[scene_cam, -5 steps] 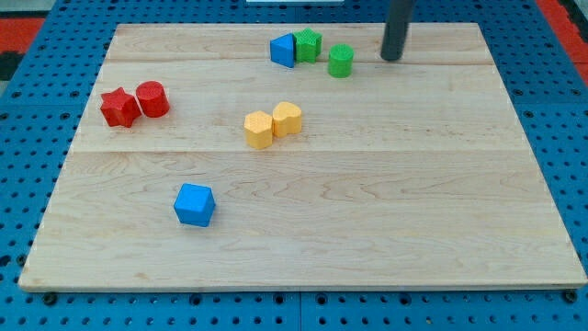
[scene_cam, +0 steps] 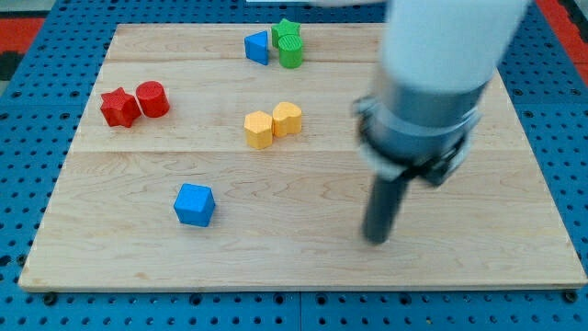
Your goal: Drag the blue cube into the left side of the blue triangle
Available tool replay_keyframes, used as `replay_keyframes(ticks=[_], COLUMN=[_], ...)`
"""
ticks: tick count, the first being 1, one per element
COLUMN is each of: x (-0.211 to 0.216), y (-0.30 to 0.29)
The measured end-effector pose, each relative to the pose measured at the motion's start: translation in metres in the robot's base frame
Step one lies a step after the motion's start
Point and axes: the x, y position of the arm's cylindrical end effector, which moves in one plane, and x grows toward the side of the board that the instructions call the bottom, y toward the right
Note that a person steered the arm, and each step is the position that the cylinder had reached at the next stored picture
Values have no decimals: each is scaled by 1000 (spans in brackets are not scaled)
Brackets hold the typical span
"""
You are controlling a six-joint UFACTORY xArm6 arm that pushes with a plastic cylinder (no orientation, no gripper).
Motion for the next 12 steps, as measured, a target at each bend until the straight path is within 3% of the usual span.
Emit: replay_keyframes(ticks=[1, 3, 4, 5, 7, 8, 10, 11, 12], x=[5, -65, -13, -37, -154, -178, -136, -149, -203], y=[-90, -170, -170, -218, -203, -182, -164, -148, -159])
